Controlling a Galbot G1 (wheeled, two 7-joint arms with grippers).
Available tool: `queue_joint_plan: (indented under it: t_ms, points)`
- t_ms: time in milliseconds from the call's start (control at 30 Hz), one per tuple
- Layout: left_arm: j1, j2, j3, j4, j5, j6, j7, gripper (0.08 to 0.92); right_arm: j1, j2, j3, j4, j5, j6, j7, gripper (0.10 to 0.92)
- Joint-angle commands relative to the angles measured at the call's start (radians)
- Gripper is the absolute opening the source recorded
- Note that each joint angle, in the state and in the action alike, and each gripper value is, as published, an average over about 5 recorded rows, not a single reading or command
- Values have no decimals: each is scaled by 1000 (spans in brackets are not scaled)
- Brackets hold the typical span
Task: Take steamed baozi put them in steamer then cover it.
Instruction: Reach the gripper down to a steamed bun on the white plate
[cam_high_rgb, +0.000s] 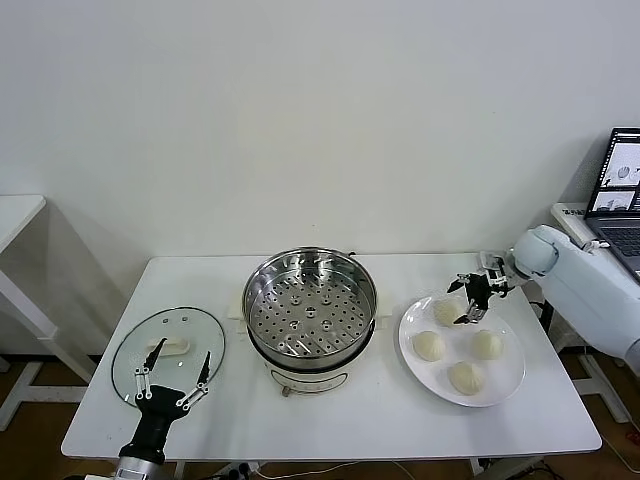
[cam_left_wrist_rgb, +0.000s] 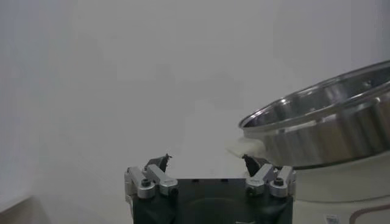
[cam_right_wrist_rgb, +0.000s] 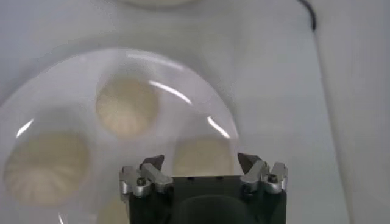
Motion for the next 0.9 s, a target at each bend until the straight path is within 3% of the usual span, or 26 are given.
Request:
queue_joint_plan:
  t_ms: [33, 500, 900]
  points:
    - [1, -1, -1, -1, 0, -1, -1, 823, 26, 35, -37, -55, -75, 4, -10, 823]
    - [10, -3, -11, -3, 0, -6, -2, 823, 6, 78, -28, -83, -97, 11, 24, 804]
    - [8, -2, -7, -8, 0, -5, -2, 823, 7, 45, -40, -8, -85, 41, 57, 711]
